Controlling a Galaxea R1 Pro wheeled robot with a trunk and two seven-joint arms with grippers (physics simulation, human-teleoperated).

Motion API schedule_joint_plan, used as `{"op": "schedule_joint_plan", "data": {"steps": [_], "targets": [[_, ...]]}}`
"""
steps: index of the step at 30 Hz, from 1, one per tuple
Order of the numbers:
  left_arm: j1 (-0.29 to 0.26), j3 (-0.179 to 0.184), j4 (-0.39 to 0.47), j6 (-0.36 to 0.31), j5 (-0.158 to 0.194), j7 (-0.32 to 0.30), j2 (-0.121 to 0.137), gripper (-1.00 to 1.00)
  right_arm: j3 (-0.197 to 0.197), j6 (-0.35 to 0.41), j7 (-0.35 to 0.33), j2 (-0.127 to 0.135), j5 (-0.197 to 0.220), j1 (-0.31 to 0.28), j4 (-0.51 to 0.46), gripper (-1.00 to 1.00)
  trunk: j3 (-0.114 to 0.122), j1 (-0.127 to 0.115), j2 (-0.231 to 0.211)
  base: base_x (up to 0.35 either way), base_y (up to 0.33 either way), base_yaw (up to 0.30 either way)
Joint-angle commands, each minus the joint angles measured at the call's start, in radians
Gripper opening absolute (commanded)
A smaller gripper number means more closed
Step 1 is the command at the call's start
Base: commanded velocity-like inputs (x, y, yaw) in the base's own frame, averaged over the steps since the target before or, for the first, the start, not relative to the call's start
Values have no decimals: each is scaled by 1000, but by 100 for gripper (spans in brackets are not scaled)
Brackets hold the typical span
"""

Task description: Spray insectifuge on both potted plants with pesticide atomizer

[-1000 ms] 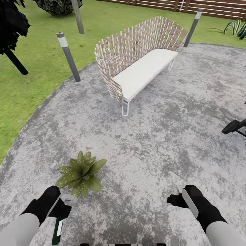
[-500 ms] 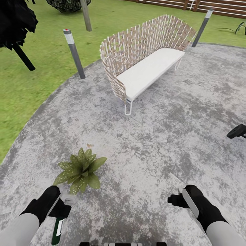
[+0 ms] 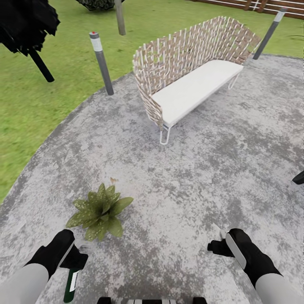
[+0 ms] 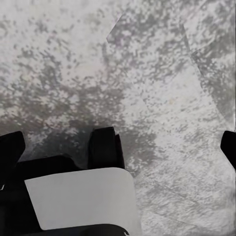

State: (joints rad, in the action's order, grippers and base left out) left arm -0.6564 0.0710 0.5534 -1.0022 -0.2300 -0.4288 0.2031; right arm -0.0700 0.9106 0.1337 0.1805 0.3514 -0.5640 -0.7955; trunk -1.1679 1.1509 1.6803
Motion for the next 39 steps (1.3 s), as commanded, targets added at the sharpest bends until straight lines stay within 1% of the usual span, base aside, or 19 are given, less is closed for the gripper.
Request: {"op": "schedule_joint_plan", "data": {"steps": [1, 10, 20, 27, 28, 32, 34, 39], "targets": [[0, 4, 2, -2, -11, -10, 1, -100, -5, 2, 9, 2, 11, -1, -1, 100, -1, 0, 0, 235, -254, -49], [0, 4, 2, -3, -11, -10, 1, -100, -5, 2, 10, 2, 11, -1, -1, 100, -1, 0, 0, 218, -254, -10], [-2, 4, 2, -3, -11, -10, 1, -100, -5, 2, 10, 2, 11, -1, -1, 100, -7, 0, 0, 19, -29, 242], [-18, 6, 3, -3, -11, -10, 0, -100, -5, 2, 10, 2, 11, -1, -1, 100, -11, 0, 0, 0, 0, 214], [-22, 6, 3, -3, -11, -10, -2, -100, -5, 2, 10, 2, 11, -1, -1, 100, -11, 0, 0, 0, 0, 51], [-24, 9, 3, -3, -15, -10, -32, -100, -5, 2, 10, 2, 11, -1, -1, 100, -11, 0, 0, 76, -96, 15], [-28, 10, 3, -3, -17, -10, -42, -100, -5, 2, 10, 2, 11, -1, -1, 100, -11, 0, 0, 169, -241, 2], [-32, 9, 3, -3, -17, -10, -45, -100, -5, 2, 10, 2, 11, -1, -1, 100, -11, 0, 0, 123, -177, 0]]}}
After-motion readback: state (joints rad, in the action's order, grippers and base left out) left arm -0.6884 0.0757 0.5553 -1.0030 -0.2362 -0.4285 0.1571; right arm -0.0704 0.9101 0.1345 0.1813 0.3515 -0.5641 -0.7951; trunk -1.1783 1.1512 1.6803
